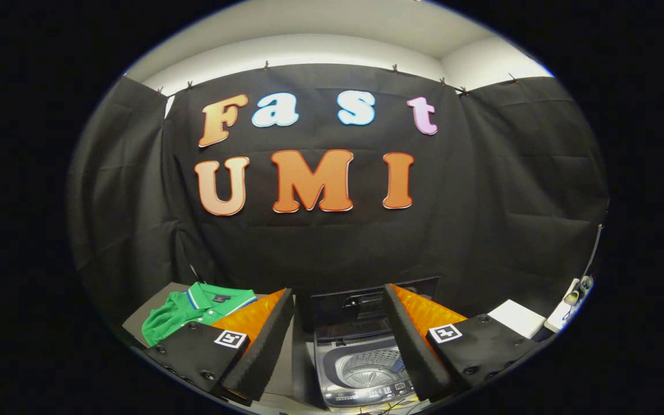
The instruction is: Put the clothes into the washing machine and then close the washing machine lid.
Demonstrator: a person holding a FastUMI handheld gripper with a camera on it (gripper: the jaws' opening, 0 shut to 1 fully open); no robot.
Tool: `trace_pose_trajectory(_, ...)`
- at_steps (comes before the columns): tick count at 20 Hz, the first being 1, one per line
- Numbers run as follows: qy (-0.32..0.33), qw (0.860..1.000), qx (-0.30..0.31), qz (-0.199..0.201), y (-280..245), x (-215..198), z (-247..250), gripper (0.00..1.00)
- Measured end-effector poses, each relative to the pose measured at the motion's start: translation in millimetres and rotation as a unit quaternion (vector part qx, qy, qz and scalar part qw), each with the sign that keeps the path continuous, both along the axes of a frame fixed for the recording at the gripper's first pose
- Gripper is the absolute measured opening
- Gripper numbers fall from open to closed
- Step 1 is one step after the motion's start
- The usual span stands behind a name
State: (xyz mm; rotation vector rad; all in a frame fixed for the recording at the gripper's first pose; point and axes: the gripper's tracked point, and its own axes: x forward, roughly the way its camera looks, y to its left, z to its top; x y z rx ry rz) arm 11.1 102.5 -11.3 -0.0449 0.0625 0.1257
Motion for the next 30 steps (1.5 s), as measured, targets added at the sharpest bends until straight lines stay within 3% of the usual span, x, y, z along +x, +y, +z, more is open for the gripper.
trace_pose_trajectory(7, 0.033, 0.995, -0.042, 0.086, 98.9, 4.5, -24.8, 0.99)
trace_pose_trajectory(17, 0.109, 0.974, -0.073, 0.187, 223.4, -15.6, -93.1, 0.99)
trace_pose_trajectory(22, 0.158, 0.964, -0.076, 0.199, 246.1, -19.6, -129.9, 0.99)
trace_pose_trajectory(30, 0.192, 0.960, -0.104, 0.175, 251.2, -5.6, -164.2, 0.99)
